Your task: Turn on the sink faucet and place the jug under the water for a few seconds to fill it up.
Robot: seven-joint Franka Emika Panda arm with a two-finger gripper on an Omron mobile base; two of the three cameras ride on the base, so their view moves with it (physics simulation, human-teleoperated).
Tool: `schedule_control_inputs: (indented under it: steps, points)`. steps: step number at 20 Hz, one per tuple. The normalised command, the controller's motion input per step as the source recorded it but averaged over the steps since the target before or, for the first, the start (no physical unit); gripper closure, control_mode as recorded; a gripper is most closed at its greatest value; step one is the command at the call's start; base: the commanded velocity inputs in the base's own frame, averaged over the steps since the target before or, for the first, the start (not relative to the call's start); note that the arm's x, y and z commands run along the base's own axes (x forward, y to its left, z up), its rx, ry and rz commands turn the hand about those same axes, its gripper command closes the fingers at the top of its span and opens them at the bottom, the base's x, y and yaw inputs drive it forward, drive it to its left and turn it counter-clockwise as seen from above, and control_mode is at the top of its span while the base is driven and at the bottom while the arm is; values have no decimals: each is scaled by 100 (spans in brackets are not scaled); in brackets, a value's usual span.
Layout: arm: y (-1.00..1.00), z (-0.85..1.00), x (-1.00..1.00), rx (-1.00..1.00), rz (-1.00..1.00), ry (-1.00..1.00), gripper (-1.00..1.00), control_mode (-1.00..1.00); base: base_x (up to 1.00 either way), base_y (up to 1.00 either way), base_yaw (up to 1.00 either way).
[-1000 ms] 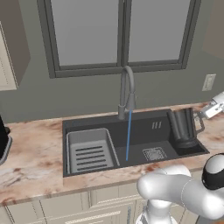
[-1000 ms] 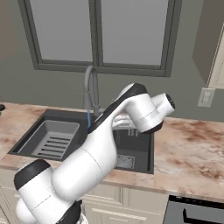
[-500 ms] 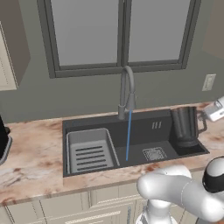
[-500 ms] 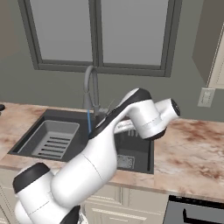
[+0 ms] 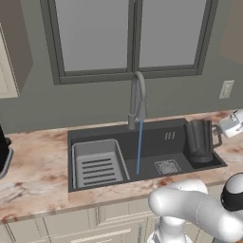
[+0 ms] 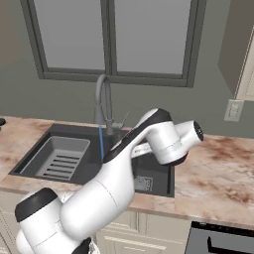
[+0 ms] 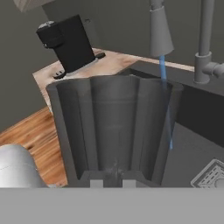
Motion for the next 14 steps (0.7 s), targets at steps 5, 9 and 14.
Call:
schedule_control_inputs:
  steps: [5, 9, 14]
  points:
    - [-6, -20, 23, 0, 0, 0, 100, -100, 0, 0, 0]
    - [-17, -2, 32, 0, 0, 0, 100, -100, 0, 0, 0]
    - [-6, -4, 32, 0, 0, 0, 100, -100, 0, 0, 0]
